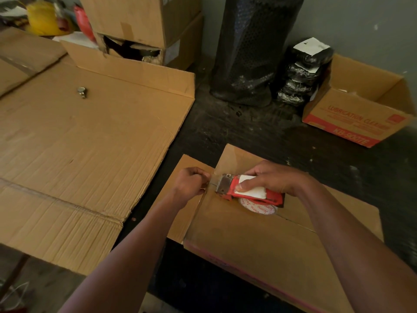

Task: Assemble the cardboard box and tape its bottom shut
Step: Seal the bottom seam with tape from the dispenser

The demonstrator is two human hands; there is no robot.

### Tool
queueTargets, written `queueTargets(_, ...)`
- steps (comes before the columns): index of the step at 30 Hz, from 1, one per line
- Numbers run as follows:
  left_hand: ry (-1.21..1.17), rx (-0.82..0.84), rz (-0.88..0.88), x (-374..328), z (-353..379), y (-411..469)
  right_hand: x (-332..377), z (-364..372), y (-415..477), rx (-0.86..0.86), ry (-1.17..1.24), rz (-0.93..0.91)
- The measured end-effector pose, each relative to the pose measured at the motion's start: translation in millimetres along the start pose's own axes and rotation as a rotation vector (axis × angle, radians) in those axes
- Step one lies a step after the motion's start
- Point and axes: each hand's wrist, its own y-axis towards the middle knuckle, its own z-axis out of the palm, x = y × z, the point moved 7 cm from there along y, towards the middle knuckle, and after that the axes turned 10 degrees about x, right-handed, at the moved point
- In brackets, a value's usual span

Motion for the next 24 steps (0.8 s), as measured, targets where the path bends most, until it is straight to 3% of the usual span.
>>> queueTargets(4,-0.120,0.060,-0.078,5,2,0,-1,0,1,0.000,0.001,0.002)
queueTargets(9,-0.122,-0.050,-0.137,18,-5,-2,0,0,3,0.005,-0.006,0.002)
queueTargets(12,-0.118,-0.093,-0.050,10,-3,-2,0,-1,3,-0.002,-0.003,0.004)
queueTargets(17,0.430,-0.289,0.306,-29,1,-36,-1,-1,-2,-0.016,0.032,-0.003)
queueTargets(20,0.614,-0.209,0.485,-28,22,-54,0,-1,-4,-0.035,0.021,-0.008)
queueTargets(24,0.642,-0.166,0.520,-19,27,-56,0,0,-6,-0.036,0.002,0.014)
